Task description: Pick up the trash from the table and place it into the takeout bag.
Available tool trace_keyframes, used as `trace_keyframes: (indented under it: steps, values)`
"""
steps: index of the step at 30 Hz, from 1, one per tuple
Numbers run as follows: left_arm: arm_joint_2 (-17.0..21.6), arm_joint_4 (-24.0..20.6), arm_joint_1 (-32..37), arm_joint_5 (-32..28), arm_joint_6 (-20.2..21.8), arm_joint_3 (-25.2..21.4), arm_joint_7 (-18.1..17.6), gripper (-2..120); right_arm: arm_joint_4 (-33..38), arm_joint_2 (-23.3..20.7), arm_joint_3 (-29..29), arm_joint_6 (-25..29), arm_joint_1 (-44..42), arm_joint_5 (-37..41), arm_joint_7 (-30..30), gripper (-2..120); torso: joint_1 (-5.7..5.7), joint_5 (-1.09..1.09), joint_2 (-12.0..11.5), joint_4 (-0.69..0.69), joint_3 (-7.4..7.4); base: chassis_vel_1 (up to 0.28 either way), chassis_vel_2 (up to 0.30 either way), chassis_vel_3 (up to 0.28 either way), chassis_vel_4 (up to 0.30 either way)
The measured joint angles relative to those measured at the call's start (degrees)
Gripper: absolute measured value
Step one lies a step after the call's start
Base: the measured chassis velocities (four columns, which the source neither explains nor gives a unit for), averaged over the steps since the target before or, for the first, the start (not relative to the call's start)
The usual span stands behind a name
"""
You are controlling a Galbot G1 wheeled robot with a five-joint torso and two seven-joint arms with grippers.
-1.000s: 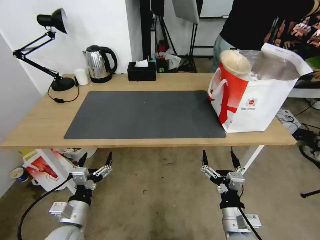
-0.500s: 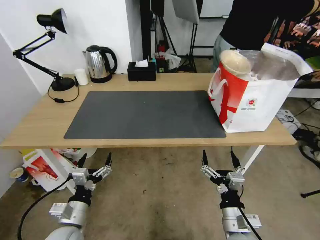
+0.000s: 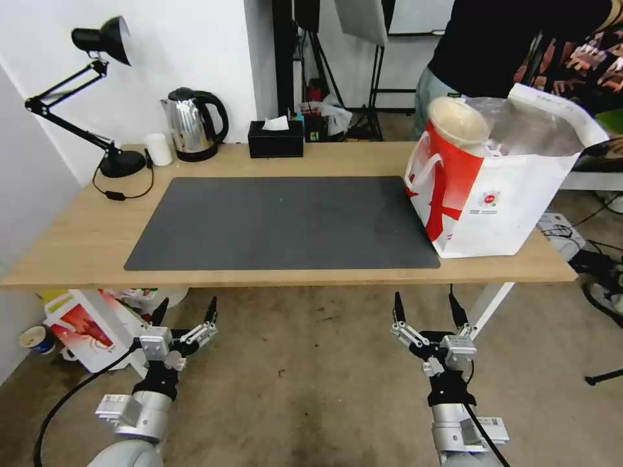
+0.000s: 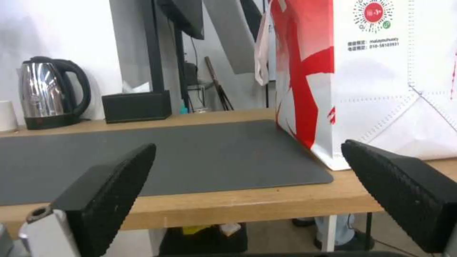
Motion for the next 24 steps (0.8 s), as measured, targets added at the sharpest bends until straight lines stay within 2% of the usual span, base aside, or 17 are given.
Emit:
trace_keyframes:
  steps: [24]
  values:
    - [0.0, 0.0, 0.0, 0.0, 0.0, 0.0, 0.0, 100, 0.0, 0.0, 0.0, 0.0, 0.0, 0.0, 0.0, 100, 0.0, 0.0, 0.0, 0.0, 0.0, 0.0, 0.0, 0.0, 0.0]
